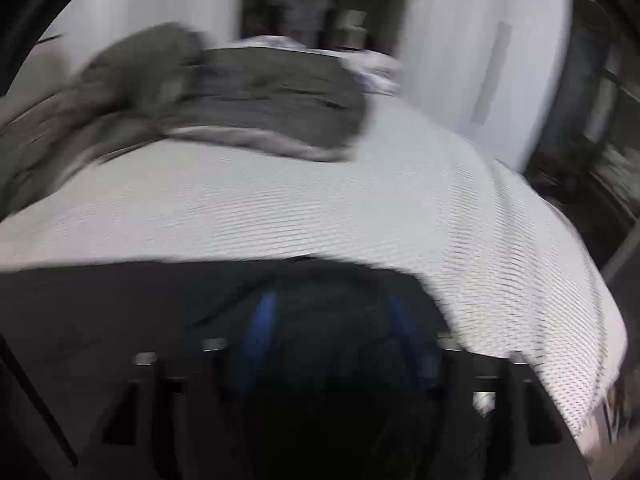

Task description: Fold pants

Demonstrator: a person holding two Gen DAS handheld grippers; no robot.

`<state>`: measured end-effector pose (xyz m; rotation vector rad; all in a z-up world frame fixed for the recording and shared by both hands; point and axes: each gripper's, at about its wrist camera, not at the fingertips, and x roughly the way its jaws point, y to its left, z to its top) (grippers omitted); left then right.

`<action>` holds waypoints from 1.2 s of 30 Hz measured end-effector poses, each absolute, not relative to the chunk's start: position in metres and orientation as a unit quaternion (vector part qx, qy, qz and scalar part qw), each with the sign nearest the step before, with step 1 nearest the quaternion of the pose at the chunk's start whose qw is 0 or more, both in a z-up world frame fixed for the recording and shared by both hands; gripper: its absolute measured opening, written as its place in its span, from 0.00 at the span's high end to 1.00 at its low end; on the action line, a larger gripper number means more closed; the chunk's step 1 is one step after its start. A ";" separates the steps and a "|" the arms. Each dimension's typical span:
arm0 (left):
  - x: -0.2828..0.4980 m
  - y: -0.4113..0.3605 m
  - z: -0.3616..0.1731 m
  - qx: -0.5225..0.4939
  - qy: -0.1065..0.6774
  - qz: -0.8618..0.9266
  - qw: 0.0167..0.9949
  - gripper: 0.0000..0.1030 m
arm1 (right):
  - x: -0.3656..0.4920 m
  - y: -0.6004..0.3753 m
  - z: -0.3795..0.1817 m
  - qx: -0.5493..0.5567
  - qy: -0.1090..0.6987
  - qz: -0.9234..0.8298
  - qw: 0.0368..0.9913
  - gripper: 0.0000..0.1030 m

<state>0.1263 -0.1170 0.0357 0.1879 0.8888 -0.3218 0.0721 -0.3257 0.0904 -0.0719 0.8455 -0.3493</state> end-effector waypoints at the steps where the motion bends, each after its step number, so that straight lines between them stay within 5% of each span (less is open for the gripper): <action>1: 0.127 -0.126 0.030 0.105 0.435 -0.164 0.879 0.10 | 0.065 -0.303 0.090 -0.040 0.404 -0.135 0.904 0.14; 6: 0.128 -0.111 0.016 0.121 0.451 -0.143 0.872 0.10 | 0.064 -0.214 0.037 -0.068 0.476 0.023 0.877 0.14; 12: 0.110 0.001 0.010 0.084 0.454 -0.015 0.887 0.07 | 0.054 -0.226 0.017 -0.115 0.495 -0.039 0.860 0.13; 17: 0.101 0.048 0.020 0.017 0.444 0.015 0.896 0.41 | 0.053 -0.263 0.031 -0.065 0.482 -0.140 0.863 0.12; 27: 0.174 -0.042 0.010 0.073 0.474 -0.091 0.873 0.46 | 0.110 -0.076 0.019 -0.074 0.485 0.113 0.864 0.12; 36: 0.160 0.042 0.004 0.023 0.468 0.035 0.883 0.48 | 0.150 -0.074 -0.014 -0.147 0.522 0.044 0.839 0.08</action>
